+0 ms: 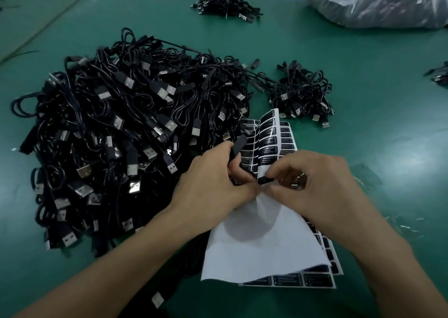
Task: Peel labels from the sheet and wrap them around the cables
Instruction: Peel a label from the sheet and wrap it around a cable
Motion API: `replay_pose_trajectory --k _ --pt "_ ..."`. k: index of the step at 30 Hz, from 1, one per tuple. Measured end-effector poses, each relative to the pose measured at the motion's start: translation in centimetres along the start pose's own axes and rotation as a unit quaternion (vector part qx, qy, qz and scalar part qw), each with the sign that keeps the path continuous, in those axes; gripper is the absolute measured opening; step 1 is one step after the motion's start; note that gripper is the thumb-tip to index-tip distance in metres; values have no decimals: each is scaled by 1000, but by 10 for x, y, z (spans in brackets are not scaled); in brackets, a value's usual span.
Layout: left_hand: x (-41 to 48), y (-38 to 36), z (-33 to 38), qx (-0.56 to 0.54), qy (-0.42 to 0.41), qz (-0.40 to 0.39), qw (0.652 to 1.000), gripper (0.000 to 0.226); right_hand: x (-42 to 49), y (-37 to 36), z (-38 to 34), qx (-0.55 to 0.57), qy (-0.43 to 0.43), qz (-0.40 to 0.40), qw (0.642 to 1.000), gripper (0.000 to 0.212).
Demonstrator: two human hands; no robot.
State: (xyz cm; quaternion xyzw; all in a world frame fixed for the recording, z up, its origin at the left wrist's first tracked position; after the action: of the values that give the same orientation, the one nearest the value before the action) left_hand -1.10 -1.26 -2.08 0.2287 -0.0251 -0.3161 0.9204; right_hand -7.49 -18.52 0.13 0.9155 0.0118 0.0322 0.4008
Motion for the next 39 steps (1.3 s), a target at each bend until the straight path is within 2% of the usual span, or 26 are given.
replay_pose_trajectory --k 3,6,10,15,17,19,21,23,27,30,32,35,39 --pt "-2 1 2 5 2 -11 1000 42 0 -3 0 25 5 0 1000 30" --pt "-3 1 3 12 11 -6 1000 39 1 -2 -1 12 43 -31 999 39" --pt "-3 1 6 38 25 -2 999 38 2 -1 5 -20 69 -38 997 29" --pt "-5 -4 8 159 25 -1 987 43 0 7 17 -3 67 -33 997 26" --pt "-8 -7 8 224 18 10 974 45 -2 18 23 55 59 -13 997 20" --pt "-9 -9 8 264 16 23 964 48 -3 29 24 159 58 31 985 9" --pt "-9 -9 6 274 22 28 961 51 -1 36 22 256 74 69 961 10" --pt "-9 -9 6 265 30 25 963 51 4 37 13 300 95 76 946 10" --pt "-6 -5 5 177 28 35 983 41 24 29 -6 302 95 40 948 25" --pt "-2 3 7 -34 36 26 998 32 41 20 -14 348 61 24 935 40" --pt "-2 8 7 -126 29 20 991 25 48 9 -14 407 34 8 913 48" --pt "-1 14 7 -195 15 19 981 31 49 -5 -9 479 12 -13 878 58" --pt "1 18 7 -269 -6 50 962 28 48 -15 -6 536 -3 8 844 54"
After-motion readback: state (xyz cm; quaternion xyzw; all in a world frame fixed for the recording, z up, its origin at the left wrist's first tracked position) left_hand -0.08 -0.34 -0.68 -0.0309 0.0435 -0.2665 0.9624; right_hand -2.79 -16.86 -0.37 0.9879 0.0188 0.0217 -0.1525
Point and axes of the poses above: each hand's wrist, its own x-axis towards the middle knuckle, its own y-axis out of the back of the hand, z = x × y, the point moved 1 cm from there along x, towards the middle knuckle, and after that the axes turned 10 degrees about -z, right-handed, at the moved point
